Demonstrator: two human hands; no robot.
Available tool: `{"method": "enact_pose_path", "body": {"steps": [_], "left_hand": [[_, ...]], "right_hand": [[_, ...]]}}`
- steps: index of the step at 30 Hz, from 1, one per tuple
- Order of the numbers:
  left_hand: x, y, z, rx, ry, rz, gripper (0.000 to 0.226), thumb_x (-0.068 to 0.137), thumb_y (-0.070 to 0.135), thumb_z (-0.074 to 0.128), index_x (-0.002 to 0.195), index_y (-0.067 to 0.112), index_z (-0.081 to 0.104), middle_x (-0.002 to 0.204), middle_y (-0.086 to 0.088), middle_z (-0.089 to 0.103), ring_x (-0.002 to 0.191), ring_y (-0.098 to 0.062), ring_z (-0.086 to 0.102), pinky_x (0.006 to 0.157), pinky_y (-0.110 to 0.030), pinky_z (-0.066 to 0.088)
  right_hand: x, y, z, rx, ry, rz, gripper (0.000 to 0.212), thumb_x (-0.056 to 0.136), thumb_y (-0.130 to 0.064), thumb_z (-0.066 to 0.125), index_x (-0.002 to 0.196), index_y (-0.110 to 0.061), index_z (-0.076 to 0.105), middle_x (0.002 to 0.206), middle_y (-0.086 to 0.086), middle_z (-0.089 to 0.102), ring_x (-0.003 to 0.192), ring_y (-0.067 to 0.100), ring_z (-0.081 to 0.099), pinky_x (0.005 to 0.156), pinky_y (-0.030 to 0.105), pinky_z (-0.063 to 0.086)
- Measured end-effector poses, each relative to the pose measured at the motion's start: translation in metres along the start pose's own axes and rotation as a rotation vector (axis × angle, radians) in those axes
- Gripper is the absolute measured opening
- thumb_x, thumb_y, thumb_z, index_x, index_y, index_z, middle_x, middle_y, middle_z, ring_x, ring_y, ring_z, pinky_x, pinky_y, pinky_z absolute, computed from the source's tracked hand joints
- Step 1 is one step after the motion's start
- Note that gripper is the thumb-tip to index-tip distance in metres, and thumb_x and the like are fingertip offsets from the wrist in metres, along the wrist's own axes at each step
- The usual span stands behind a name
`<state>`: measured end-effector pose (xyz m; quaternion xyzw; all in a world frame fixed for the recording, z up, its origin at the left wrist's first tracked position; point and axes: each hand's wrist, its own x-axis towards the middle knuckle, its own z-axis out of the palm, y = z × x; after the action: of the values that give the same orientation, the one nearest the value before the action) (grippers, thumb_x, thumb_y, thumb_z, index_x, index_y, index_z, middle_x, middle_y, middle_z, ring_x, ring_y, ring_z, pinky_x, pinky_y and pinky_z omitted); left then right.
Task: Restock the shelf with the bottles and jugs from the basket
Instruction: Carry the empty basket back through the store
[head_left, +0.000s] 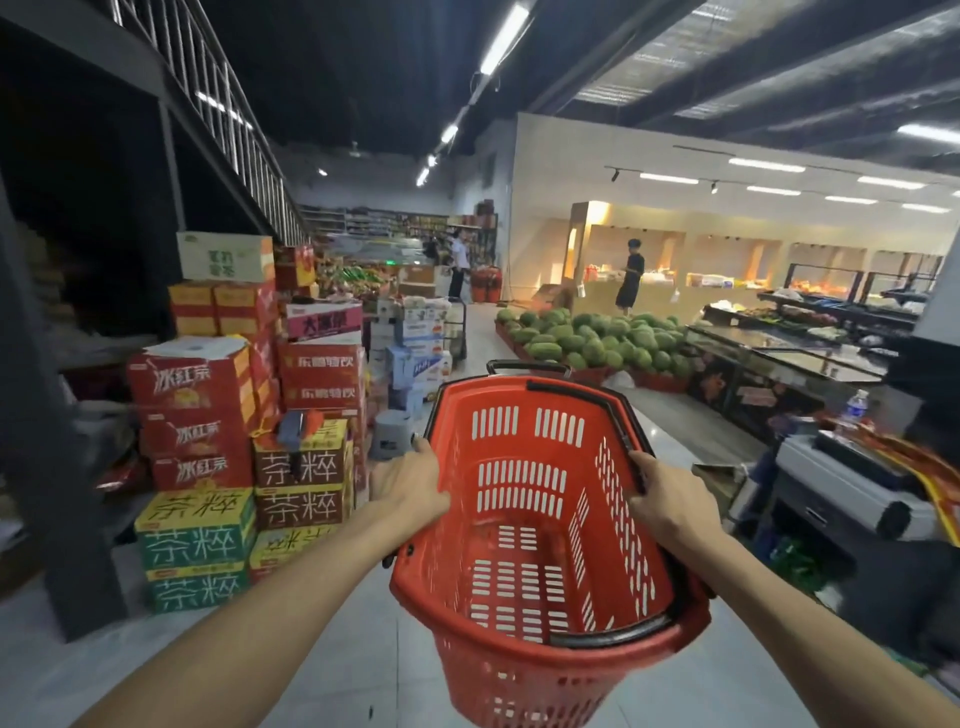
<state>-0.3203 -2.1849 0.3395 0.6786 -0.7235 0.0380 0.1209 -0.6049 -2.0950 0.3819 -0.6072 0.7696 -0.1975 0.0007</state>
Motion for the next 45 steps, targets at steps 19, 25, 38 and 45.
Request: {"method": "enact_pose_path", "body": {"steps": [19, 25, 38, 45], "left_hand": [[0.484, 0.136, 0.118, -0.023, -0.014, 0.027, 0.07, 0.092, 0.039, 0.063, 0.145, 0.005, 0.034, 0.111, -0.006, 0.069, 0.1, -0.026, 0.069, 0.07, -0.034, 0.047], [0.629, 0.182, 0.133, -0.024, 0.021, -0.013, 0.074, 0.09, 0.04, 0.064, 0.146, 0.005, 0.032, 0.11, -0.006, 0.069, 0.096, -0.028, 0.07, 0.07, -0.036, 0.05], [0.922, 0.226, 0.241, -0.08, -0.011, -0.055, 0.069, 0.089, 0.042, 0.063, 0.141, 0.006, 0.036, 0.117, -0.007, 0.065, 0.102, -0.027, 0.068, 0.07, -0.036, 0.047], [1.096, 0.254, 0.299, -0.076, -0.075, -0.047, 0.07, 0.091, 0.039, 0.064, 0.145, 0.006, 0.034, 0.113, -0.006, 0.067, 0.1, -0.024, 0.068, 0.071, -0.034, 0.049]], "right_hand": [[0.502, 0.077, 0.114, -0.003, 0.053, 0.003, 0.048, 0.091, -0.037, 0.056, 0.135, -0.021, 0.056, 0.109, 0.003, 0.074, 0.095, 0.024, 0.07, 0.077, 0.035, 0.054], [0.662, 0.104, 0.136, 0.025, 0.11, -0.033, 0.044, 0.09, -0.044, 0.051, 0.129, -0.023, 0.059, 0.103, 0.003, 0.075, 0.092, 0.026, 0.07, 0.071, 0.034, 0.052], [0.981, 0.123, 0.236, -0.004, 0.092, -0.097, 0.04, 0.091, -0.033, 0.055, 0.129, -0.022, 0.061, 0.103, 0.005, 0.074, 0.093, 0.028, 0.069, 0.074, 0.036, 0.053], [1.154, 0.134, 0.293, -0.021, 0.054, -0.072, 0.042, 0.094, -0.038, 0.055, 0.13, -0.018, 0.06, 0.104, 0.008, 0.075, 0.092, 0.028, 0.071, 0.076, 0.036, 0.054]]}}
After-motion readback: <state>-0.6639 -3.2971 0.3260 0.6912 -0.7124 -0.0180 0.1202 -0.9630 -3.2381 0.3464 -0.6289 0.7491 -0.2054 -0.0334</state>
